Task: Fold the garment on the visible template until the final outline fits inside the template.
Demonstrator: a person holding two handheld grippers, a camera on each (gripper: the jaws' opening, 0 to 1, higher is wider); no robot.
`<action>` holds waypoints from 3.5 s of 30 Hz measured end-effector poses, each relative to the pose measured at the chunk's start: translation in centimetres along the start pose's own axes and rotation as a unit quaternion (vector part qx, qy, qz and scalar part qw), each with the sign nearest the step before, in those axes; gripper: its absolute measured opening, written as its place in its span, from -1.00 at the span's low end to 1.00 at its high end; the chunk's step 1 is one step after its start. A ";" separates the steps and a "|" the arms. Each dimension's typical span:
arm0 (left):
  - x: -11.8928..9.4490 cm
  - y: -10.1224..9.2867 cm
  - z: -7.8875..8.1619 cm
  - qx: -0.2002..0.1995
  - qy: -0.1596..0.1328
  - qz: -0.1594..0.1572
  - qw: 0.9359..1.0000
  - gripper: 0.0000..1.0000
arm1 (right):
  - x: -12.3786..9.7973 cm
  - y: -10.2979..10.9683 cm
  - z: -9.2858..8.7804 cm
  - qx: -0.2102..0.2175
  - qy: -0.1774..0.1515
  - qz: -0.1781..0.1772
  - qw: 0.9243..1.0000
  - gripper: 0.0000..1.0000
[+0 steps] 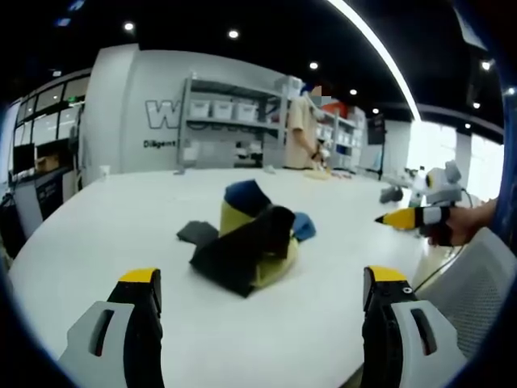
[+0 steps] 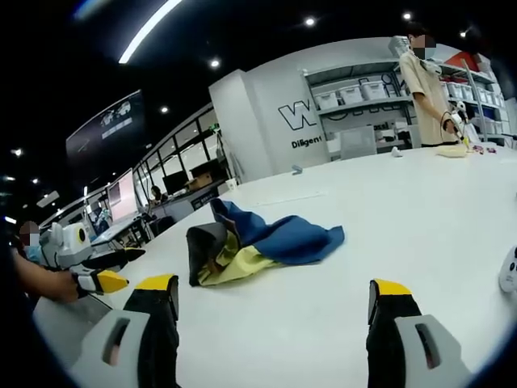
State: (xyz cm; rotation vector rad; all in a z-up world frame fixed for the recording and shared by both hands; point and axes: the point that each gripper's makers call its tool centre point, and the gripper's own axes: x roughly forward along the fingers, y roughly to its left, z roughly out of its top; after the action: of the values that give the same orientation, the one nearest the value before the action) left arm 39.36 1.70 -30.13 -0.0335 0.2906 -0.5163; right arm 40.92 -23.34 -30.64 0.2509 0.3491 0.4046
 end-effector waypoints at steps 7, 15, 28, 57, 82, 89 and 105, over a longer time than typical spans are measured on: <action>0.0 -0.2 0.1 -0.001 -0.002 -0.005 1.000 0.98 | 0.1 0.2 0.0 0.002 0.000 0.003 1.000 0.97; 0.1 -0.6 -0.2 0.003 0.004 -0.011 1.000 0.98 | 0.0 0.5 0.3 -0.001 -0.006 0.005 1.000 0.98; 0.2 -0.9 -1.1 0.009 0.022 -0.019 1.000 0.98 | -0.3 0.1 0.4 0.004 -0.014 0.001 1.000 0.98; 0.5 -1.3 -1.8 0.010 0.037 -0.024 0.999 0.94 | -0.8 -0.7 -0.2 0.012 -0.002 -0.009 1.000 0.97; 10.6 5.3 -0.4 0.192 0.124 -0.169 0.959 -0.07 | -1.6 -2.9 -0.3 0.013 0.015 -0.054 0.998 0.96; 10.9 4.5 -2.9 0.213 0.166 -0.201 0.942 -0.29 | -1.5 -3.4 -0.4 0.016 0.016 -0.060 0.998 0.95; 10.1 5.8 -2.9 0.210 0.156 -0.147 0.954 -0.80 | -1.3 -3.3 -0.7 0.026 0.014 -0.055 0.998 0.95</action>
State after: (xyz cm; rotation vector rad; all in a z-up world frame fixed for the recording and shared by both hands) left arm 49.74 1.93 -36.19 0.4291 0.4835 -0.8750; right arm 40.63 -26.71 -31.95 0.2753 0.4003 0.2919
